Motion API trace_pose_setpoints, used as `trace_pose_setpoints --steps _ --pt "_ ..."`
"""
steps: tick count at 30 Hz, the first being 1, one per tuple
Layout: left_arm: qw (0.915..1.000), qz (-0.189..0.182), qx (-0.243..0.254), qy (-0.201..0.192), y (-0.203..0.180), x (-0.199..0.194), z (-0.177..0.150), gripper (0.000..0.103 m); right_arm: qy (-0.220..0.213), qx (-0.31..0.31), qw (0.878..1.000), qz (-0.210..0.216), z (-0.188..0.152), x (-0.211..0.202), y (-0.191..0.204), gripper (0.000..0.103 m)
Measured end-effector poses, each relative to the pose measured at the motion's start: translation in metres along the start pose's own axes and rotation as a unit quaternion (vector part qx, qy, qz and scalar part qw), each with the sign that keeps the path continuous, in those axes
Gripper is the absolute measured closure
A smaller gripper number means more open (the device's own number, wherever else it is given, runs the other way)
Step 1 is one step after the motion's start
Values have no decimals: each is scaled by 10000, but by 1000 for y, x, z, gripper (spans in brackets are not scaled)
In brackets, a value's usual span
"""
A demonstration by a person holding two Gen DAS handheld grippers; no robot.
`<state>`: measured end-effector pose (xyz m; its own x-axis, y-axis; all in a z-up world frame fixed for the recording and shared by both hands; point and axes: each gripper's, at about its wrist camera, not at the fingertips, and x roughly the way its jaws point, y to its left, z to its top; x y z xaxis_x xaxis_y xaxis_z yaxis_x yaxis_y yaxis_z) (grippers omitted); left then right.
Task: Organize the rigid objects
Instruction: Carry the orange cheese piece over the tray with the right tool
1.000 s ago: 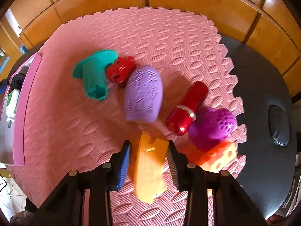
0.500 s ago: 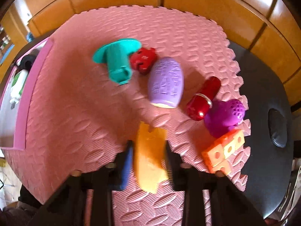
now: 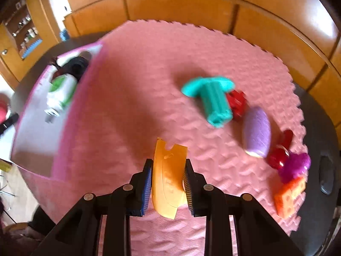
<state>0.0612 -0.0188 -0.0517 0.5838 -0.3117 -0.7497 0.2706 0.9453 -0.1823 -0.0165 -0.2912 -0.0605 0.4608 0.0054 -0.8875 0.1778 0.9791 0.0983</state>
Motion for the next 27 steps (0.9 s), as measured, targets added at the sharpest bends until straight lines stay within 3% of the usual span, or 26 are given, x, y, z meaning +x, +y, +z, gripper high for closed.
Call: trace_pose_setpoints --steps 6,11,17,27 --pt "10000 1 -54 -15 1 -3 -4 51 -228 -205 9940 1052 30 -9 50 76" --pt "9999 102 -57 -97 3 -8 -4 46 -197 -544 9844 1663 56 3 104 76" --pt "9993 318 7 -201 4 -15 -4 46 -63 -801 9811 1760 64 28 147 76" --pt "9992 374 18 -142 5 -14 -8 46 13 -978 9840 1486 78 53 159 76"
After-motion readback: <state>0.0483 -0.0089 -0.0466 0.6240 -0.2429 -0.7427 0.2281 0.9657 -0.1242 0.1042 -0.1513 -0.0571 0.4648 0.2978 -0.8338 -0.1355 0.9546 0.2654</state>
